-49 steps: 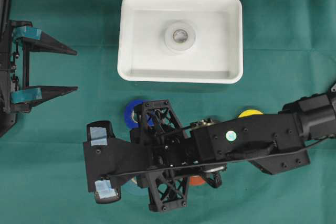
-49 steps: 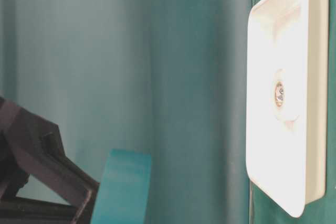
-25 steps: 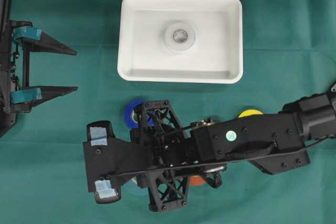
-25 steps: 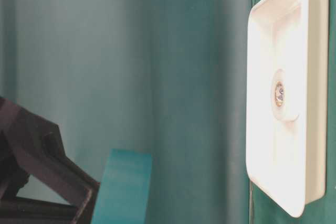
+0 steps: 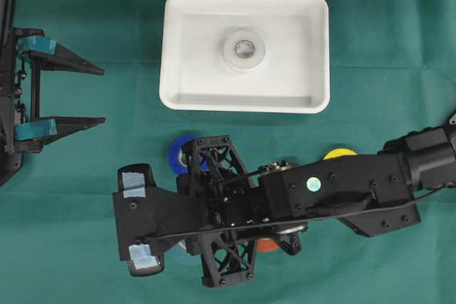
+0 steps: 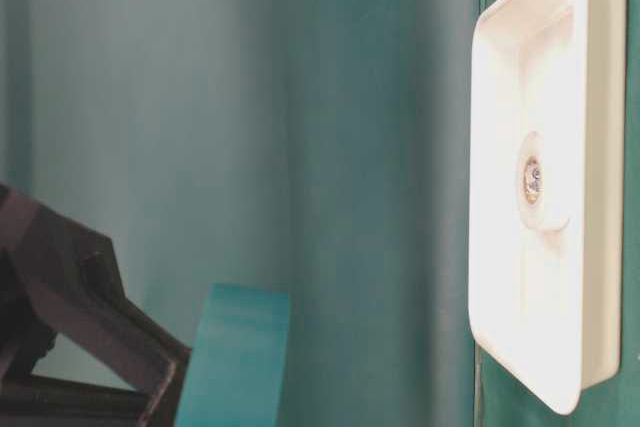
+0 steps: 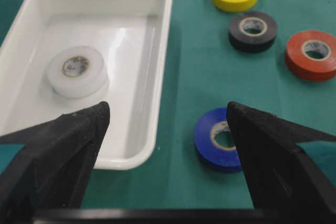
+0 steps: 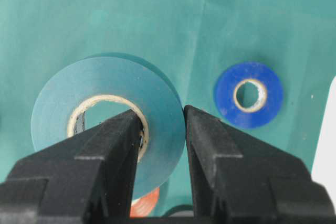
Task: Pick up the tape from a random location and place it into the white case.
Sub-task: 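Lift the teal roll and carry it up over the white tray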
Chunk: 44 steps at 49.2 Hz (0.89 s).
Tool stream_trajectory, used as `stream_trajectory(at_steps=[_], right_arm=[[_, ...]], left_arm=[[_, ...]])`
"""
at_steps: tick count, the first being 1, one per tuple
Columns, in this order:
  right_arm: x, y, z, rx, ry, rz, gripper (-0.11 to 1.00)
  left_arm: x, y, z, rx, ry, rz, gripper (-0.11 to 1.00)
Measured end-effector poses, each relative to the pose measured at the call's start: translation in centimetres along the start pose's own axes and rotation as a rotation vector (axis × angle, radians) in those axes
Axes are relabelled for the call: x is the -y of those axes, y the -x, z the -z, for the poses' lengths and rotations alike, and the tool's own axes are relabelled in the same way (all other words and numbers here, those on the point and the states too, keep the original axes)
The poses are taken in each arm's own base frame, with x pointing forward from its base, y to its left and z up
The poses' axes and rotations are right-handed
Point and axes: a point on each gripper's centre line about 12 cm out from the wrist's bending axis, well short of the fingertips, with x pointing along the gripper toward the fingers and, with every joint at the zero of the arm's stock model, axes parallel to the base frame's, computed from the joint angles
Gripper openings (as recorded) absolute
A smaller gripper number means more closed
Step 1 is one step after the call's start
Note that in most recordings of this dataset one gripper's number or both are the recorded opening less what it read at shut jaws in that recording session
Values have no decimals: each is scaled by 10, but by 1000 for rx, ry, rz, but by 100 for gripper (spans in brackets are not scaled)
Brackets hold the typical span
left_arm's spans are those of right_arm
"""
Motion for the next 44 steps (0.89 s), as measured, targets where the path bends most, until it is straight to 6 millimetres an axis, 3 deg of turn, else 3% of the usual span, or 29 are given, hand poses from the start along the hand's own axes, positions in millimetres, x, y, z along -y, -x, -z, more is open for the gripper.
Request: stream_trajectory(at_steps=[22, 32, 44], right_arm=[[9, -2, 1, -19, -3, 29, 27], [46, -3, -4, -23, -61, 71, 27], [111, -5, -6, -38, -168, 140, 27]], left_arm=[[0, 0, 0, -2, 2, 0, 98], [0, 0, 0, -2, 2, 0, 98], [0, 0, 0, -3, 2, 0, 98]])
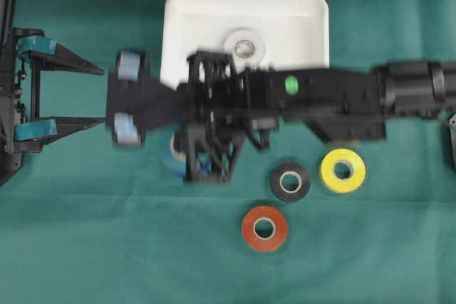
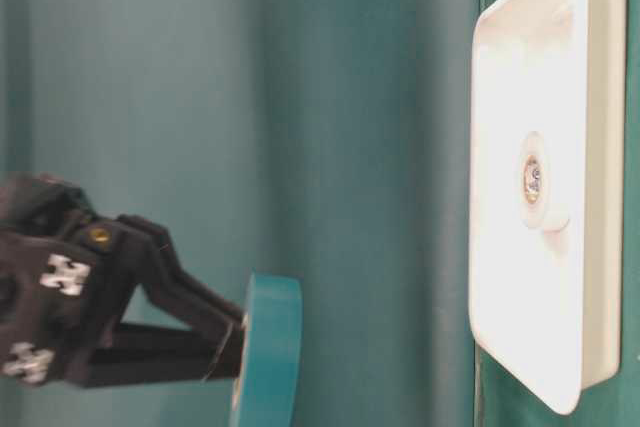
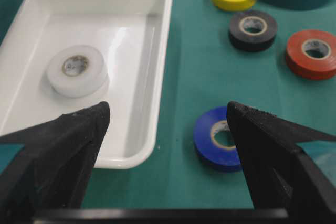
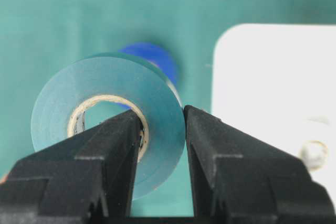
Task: Pick up the tape from a random location and place it into the white case.
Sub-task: 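Lift the teal roll and carry it up over the white tray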
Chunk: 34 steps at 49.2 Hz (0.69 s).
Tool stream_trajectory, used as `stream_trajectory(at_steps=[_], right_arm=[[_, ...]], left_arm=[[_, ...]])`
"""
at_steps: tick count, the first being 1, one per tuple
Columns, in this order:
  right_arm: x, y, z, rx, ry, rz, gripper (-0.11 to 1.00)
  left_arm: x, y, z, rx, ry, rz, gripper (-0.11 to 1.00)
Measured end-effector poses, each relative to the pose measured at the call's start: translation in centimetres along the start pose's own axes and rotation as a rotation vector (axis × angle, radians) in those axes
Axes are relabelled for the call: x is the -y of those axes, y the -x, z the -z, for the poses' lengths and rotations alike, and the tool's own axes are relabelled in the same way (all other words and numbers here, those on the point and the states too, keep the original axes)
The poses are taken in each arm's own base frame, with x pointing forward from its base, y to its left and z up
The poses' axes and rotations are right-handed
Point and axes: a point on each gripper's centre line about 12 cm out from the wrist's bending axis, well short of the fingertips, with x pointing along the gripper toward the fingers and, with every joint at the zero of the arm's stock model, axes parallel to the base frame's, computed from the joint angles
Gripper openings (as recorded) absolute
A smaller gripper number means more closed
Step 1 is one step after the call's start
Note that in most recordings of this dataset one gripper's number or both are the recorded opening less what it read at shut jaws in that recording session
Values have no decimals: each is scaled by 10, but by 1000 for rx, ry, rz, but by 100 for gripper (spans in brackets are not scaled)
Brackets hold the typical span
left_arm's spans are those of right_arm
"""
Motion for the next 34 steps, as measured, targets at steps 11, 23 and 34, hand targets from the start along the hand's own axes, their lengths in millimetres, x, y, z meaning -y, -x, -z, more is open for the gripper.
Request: stream_trajectory(at_steps=[11, 23, 34], right_arm=[[60, -5, -9, 6, -86, 86, 27], [121, -11, -11, 31, -164, 144, 27], [147, -12, -13, 59, -195, 165, 27]], left_arm=[[0, 0, 0, 0, -2, 0, 98], [0, 0, 0, -3, -2, 0, 98], [0, 0, 1, -5, -2, 0, 98]])
